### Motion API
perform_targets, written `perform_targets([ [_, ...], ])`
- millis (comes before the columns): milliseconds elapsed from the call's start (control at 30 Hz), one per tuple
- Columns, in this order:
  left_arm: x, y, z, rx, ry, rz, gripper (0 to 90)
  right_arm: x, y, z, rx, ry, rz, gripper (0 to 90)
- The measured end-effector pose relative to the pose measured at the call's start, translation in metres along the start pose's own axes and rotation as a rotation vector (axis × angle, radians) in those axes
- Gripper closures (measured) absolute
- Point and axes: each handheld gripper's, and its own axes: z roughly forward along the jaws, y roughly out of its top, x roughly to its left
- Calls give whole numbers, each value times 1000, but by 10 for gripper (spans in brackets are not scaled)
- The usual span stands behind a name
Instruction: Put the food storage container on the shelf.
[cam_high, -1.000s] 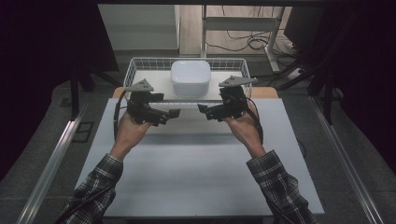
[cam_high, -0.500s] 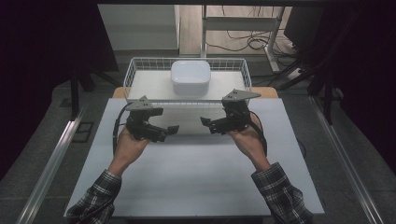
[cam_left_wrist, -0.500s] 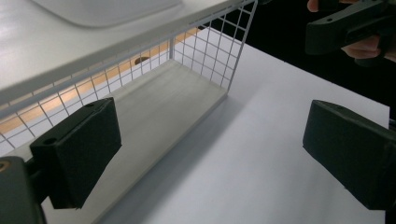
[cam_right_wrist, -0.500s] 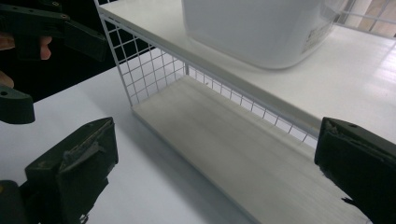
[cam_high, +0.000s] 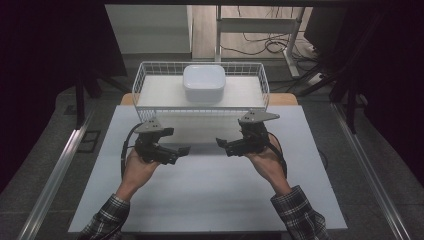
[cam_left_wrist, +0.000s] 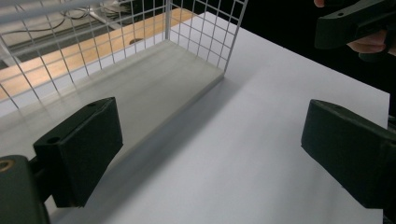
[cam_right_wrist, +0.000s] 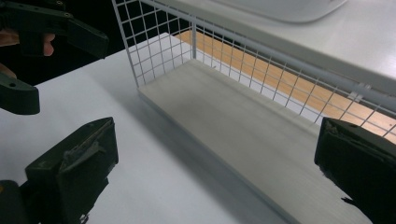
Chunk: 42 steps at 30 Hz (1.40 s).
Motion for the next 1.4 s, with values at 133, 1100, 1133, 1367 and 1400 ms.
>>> perform_targets([
  [133, -2, -11, 1, 7, 10, -3, 50, 3, -8, 1, 6, -5, -7, 0],
  [1100, -20, -60, 9, 37, 34, -11, 52, 21, -59, 8, 67, 8, -13, 0],
  [1133, -21, -61, 9, 40, 32, -10, 52, 22, -60, 7, 67, 12, -12, 0],
  [1367, -27, -70, 8, 50, 30, -10, 52, 26, -71, 5, 78, 19, -16, 0],
  [1400, -27, -72, 7, 53, 31, -8, 52, 27, -73, 3, 80, 19, -16, 0],
])
